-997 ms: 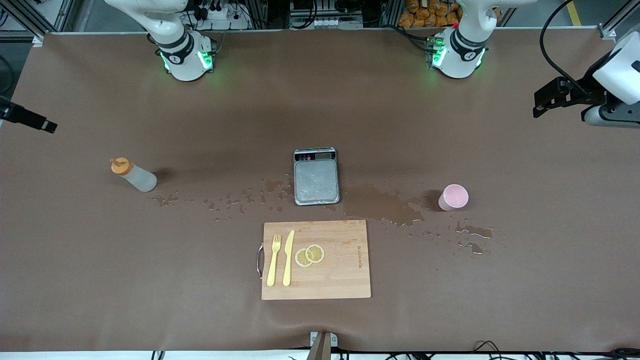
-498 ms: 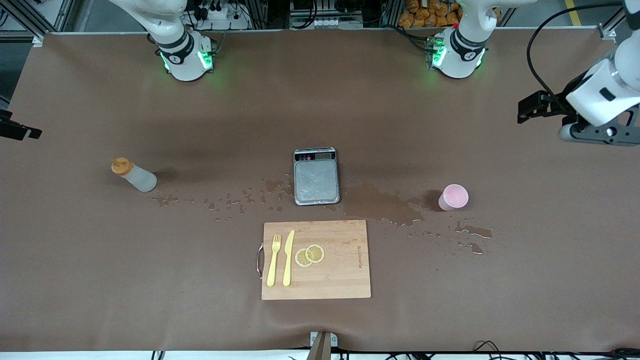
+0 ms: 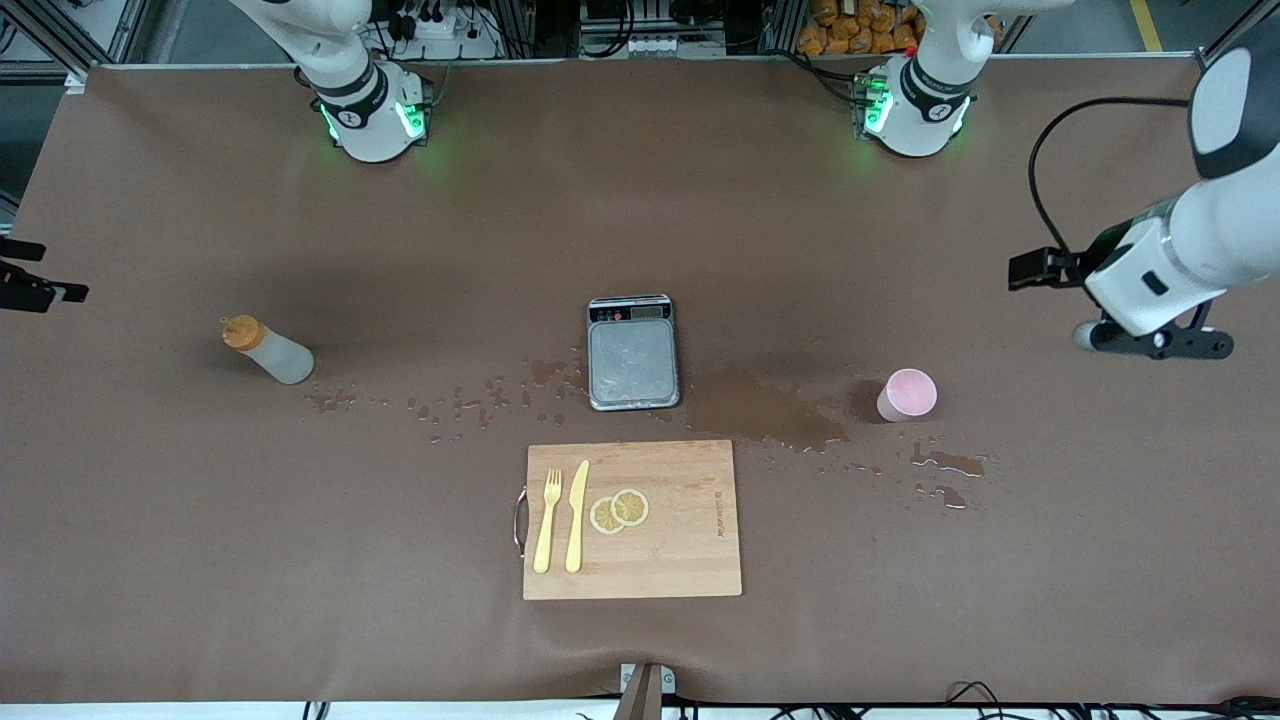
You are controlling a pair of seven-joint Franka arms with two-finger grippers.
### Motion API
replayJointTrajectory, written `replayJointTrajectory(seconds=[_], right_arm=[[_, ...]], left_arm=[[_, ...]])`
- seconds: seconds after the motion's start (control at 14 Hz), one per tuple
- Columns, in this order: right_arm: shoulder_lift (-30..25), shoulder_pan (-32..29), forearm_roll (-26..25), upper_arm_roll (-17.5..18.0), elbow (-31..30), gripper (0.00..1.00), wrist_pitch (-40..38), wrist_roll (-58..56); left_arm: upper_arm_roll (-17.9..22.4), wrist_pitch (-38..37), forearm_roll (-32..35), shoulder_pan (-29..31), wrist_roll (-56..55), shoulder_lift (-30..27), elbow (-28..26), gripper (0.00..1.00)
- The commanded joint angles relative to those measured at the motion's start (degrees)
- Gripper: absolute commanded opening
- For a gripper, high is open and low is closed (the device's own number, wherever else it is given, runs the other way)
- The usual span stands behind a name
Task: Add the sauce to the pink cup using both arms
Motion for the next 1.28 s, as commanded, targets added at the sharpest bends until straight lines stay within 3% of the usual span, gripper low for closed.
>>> replayJointTrajectory(seconds=[0.0, 0.28, 0.78, 1.21], right_arm=[[4.31, -2.79, 2.75, 0.89, 1.08, 1.00, -2.47, 2.36], [9.84, -4.90, 5.91, 0.89, 1.17, 1.00, -3.88, 6.24], [21.28, -11.84, 15.05, 0.89, 1.87, 1.00, -3.71, 6.33], [26.64, -13.87, 23.93, 0.89, 2.23, 1.00, 0.42, 13.09]], left_arm=[[0.02, 3.55, -0.13, -0.10, -0.11, 4.96, 0.55, 1.00], [-0.15, 9.62, -0.13, -0.89, -2.39, 10.42, -0.32, 1.00], [-0.24, 23.77, -0.57, -2.91, -4.33, 10.16, -12.09, 1.00], [-0.33, 28.95, -0.57, -2.21, -4.24, 10.08, -15.87, 1.00]])
